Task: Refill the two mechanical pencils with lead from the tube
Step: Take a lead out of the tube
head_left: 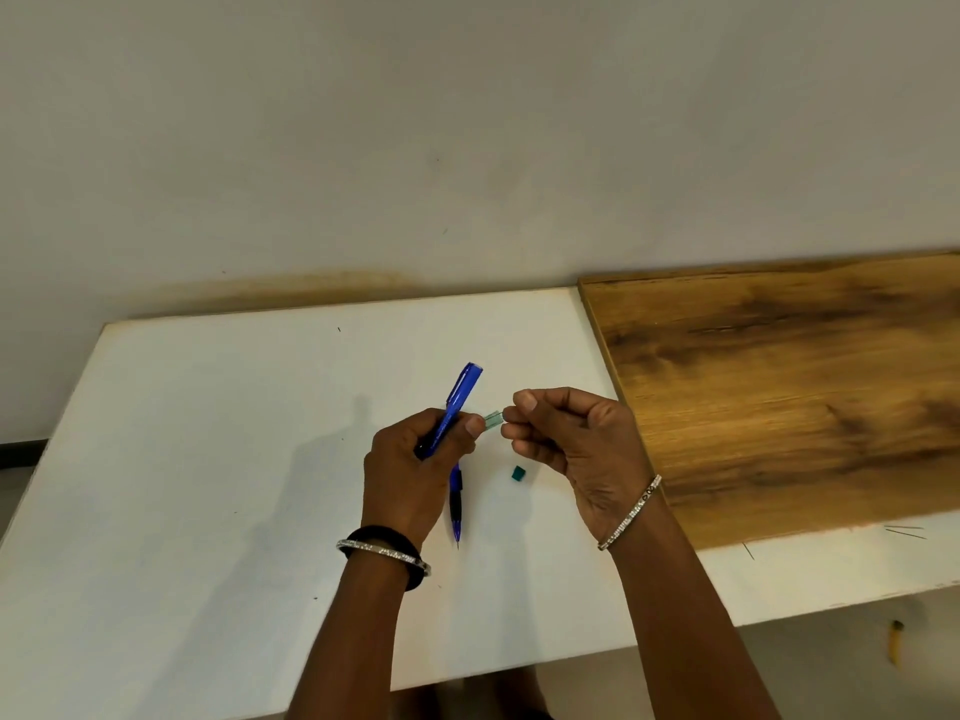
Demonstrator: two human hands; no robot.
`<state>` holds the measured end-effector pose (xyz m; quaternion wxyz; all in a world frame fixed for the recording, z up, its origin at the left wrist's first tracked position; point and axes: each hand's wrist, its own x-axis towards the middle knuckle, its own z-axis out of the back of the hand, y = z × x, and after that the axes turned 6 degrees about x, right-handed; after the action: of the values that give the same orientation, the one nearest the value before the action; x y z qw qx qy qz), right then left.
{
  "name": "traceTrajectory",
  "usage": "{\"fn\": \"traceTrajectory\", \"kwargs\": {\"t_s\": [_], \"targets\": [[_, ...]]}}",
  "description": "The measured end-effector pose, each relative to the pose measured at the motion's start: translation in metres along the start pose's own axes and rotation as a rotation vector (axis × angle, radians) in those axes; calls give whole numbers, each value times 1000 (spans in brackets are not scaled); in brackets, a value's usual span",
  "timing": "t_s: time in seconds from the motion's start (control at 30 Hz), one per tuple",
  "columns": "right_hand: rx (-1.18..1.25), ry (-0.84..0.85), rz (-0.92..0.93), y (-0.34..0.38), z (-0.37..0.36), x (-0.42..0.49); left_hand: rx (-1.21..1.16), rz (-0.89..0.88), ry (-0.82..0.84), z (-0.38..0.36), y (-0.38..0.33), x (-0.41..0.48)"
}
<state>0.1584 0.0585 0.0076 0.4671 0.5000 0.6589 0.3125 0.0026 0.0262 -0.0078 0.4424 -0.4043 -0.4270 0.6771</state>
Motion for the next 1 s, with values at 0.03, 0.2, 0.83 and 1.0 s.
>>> {"fn": "traceTrajectory", "kwargs": {"t_s": [0.03, 0.2, 0.83, 1.0], "targets": [[-2, -1, 9, 0, 0, 0, -13, 11, 7, 0, -1, 0], [-43, -40, 69, -1, -1, 3, -19, 79, 27, 0, -2, 1], [-261, 20, -24, -8, 0, 4, -3, 154, 104, -6, -2, -5], [-338, 22, 38, -12, 4, 6, 37, 153, 194, -10, 2, -4]]}}
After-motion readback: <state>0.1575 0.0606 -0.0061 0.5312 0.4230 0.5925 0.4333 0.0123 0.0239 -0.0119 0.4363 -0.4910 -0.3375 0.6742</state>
